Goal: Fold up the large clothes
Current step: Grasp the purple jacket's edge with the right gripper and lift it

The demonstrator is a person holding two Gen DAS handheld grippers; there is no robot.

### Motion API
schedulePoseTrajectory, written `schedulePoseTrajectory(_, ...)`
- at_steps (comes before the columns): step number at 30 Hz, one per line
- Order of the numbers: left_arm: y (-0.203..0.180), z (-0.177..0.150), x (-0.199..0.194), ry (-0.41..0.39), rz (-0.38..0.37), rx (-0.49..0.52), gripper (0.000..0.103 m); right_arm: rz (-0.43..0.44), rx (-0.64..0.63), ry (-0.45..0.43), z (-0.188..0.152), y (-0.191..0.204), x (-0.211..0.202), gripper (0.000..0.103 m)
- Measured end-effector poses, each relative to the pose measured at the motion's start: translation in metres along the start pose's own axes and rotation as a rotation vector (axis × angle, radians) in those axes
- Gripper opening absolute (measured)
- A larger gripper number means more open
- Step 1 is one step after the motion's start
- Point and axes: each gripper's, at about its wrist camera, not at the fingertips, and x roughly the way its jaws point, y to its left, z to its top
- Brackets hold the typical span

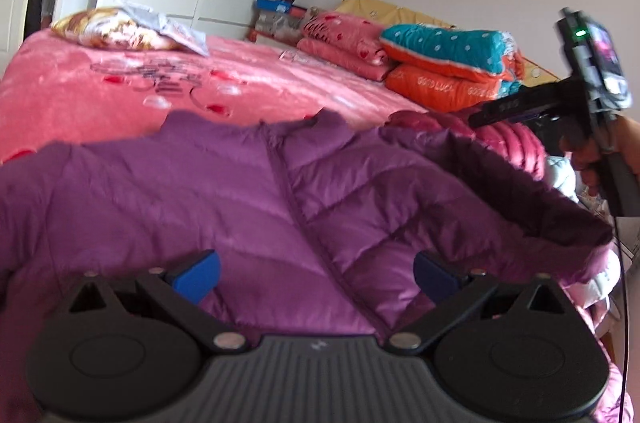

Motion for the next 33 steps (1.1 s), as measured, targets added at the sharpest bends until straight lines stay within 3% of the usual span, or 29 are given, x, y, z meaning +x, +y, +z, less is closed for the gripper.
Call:
schedulePoseTrajectory(5,-0.001,-0.004,0.012,0.017,0.001,0.020,0.102,0.027,0.013,0.157,-0.005,0.001,0.032,0.086)
schedulePoseTrajectory(7,-0.001,-0.003,0.014,0.026,0.000,0.020,0.102,0.022,0.009,0.199,-0.010,0.006,0.041,0.070)
schedulePoseTrajectory(9,-0.001,-0.002,0.014,0.025,-0.004,0.016,0.102,0.025,0.014,0.227,-0.014,0.009,0.051,0.026)
schedulePoseTrajectory(13,0.003,0.000,0.014,0.027,-0.018,0.004,0.102,-0.038,-0.008,0.190,-0.023,0.018,0.050,0.014)
schedulePoseTrajectory(18,0.012,0.009,0.012,0.012,-0.052,-0.046,0.102,-0.129,-0.011,0.017,-0.013,0.025,0.023,0.007)
schedulePoseTrajectory(24,0.025,0.020,0.003,-0.050,-0.043,-0.060,0.102,-0.218,0.034,-0.318,0.028,0.021,-0.051,0.007)
schedulePoseTrajectory(29,0.038,0.025,-0.003,-0.079,-0.036,-0.104,0.102,-0.191,0.151,-0.624,0.062,0.016,-0.134,0.007)
schedulePoseTrajectory(33,0.046,0.028,-0.006,-0.092,-0.037,-0.129,0.102,-0.054,0.236,-0.744,0.067,0.019,-0.180,0.007)
